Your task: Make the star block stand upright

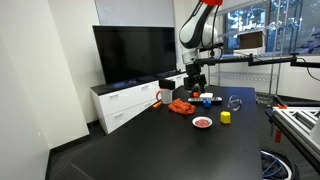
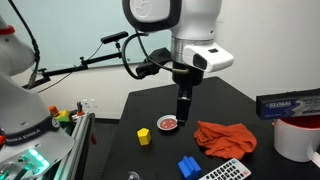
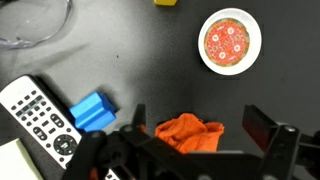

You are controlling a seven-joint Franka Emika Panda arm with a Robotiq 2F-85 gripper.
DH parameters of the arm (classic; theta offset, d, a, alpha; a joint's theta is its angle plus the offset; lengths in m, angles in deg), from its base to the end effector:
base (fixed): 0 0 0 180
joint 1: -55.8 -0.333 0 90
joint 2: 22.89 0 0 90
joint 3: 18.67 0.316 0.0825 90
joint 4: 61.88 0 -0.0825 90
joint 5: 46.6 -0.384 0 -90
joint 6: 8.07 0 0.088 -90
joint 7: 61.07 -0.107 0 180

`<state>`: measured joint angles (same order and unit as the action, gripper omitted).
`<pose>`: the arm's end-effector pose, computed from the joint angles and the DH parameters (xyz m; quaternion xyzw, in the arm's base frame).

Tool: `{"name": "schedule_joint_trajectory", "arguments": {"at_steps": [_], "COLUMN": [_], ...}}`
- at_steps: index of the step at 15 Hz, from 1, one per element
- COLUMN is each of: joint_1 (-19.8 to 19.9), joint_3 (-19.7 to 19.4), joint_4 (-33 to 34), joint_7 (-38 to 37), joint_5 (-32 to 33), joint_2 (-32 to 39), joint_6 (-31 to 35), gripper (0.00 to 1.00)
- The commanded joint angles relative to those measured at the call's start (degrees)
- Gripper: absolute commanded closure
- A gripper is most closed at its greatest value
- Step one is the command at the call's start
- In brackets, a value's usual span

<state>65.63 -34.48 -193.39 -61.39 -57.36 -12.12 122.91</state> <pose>0.4578 -0.2167 0.2562 -0.9519 0.2892 0.0821 0.0586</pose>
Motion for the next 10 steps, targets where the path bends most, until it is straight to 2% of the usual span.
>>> {"name": "schedule_joint_trajectory", "arguments": {"at_steps": [1,2,10], "joint_1": [1.55,1.38,1.43], "joint_3": [1.49,1.65,1.72], "joint_4": [1.46,0.37,0.63], "joint_7": [0.76,-0.16,-0.15], "joint_5": [1.11,0.50,0.49], "joint_2": [-1.08,-0.09,-0.08], "joint_6": [-5.44,-2.34,-3.60], "gripper": [0.00,0.00,0.00]}}
